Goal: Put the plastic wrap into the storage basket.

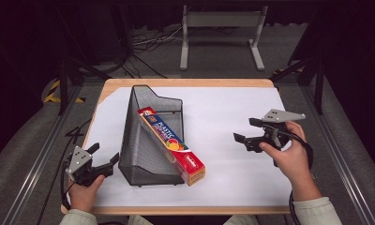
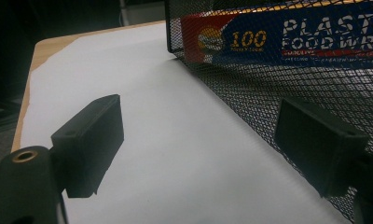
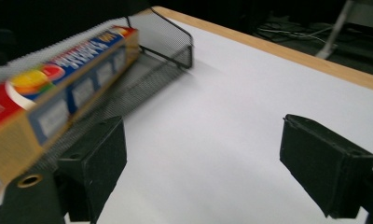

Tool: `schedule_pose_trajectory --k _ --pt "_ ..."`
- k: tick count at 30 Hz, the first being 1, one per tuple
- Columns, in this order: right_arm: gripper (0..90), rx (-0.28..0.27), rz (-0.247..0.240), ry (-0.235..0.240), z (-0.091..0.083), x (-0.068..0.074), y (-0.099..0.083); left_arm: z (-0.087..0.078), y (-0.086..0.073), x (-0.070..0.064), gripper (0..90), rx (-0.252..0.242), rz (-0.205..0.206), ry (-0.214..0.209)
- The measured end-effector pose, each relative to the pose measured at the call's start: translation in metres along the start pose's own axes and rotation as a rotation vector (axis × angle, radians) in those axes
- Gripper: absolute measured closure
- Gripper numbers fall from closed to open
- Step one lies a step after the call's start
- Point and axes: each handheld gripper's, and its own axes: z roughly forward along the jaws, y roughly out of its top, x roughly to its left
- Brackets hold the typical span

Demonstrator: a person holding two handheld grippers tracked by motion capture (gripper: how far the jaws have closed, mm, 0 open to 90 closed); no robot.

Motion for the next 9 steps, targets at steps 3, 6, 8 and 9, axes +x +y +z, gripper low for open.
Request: schedule_pose_trajectory --k 3,6,8,9 --pt "15.4 0.011 -0.008 -0.036 -0.004 -0.012 -0.018 0.0 0.0 0.0 16.5 0.0 0.0 0.001" --pt "15.6 -0.009 0.031 -0.039 -0.005 -0.02 -0.034 0.0 0.0 0.0 16.5 0.001 -0.001 0.002" --pt "15.6 0.015 0.024 -0.045 -0.004 -0.023 -0.037 0.0 0.0 0.0 16.5 0.0 -0.002 0.002" --pt "15.6 0.011 0.019 -0.052 -0.004 -0.024 -0.038 0.0 0.0 0.0 16.5 0.001 0.0 0.002"
